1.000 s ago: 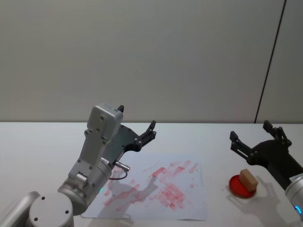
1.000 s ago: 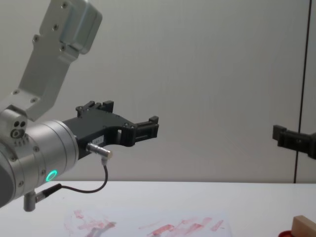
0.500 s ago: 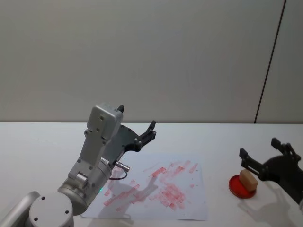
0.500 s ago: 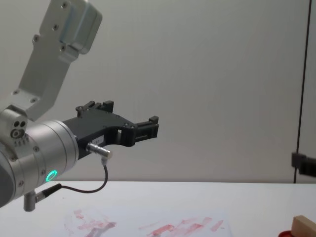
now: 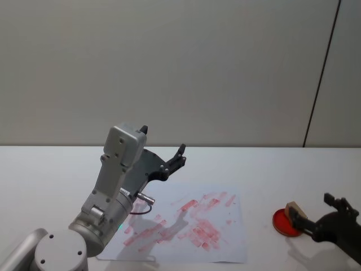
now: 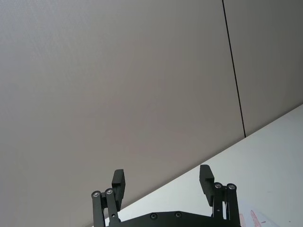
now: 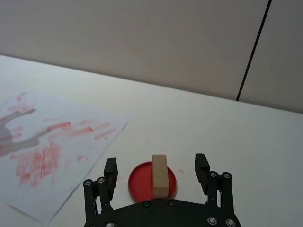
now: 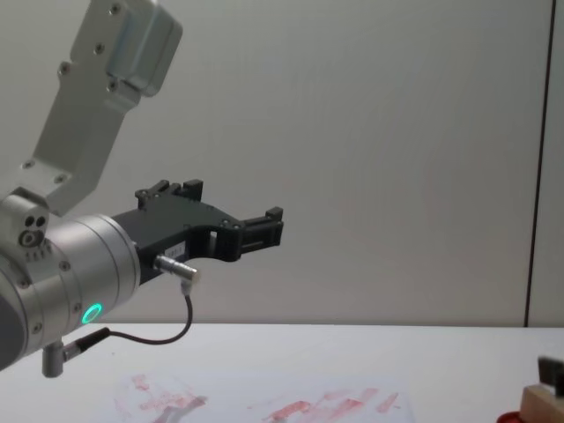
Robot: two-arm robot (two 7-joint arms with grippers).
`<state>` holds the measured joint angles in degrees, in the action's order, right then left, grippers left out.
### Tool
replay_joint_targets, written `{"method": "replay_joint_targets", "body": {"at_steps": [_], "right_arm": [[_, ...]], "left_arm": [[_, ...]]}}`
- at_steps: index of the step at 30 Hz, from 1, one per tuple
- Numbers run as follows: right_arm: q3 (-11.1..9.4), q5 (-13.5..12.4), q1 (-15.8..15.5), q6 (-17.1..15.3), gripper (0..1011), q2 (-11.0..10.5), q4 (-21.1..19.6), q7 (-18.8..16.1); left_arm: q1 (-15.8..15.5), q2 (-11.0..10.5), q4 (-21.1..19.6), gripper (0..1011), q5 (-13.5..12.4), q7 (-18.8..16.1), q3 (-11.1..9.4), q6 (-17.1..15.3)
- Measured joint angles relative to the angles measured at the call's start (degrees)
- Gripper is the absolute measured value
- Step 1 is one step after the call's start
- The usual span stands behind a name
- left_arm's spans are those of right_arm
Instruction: Use the one hand to pick up the stamp and affix it onto the A4 paper.
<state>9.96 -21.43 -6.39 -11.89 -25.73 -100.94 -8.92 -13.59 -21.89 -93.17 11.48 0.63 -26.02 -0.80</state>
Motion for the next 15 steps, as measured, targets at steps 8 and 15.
{"method": "replay_joint_targets", "body": {"at_steps": [8, 15], "right_arm": [[0.33, 1.48, 0.75, -1.66, 1001, 0.19, 2.61, -0.58], [0.67, 2.68, 2.02, -1.62, 1001, 0.85, 5.11, -1.21]], "left_arm": [[0.0, 0.0, 0.0, 1002, 0.0, 0.0, 0.0, 0.0], [0.0, 0.0, 0.0, 1002, 0.0, -0.01, 0.0, 0.0]]}}
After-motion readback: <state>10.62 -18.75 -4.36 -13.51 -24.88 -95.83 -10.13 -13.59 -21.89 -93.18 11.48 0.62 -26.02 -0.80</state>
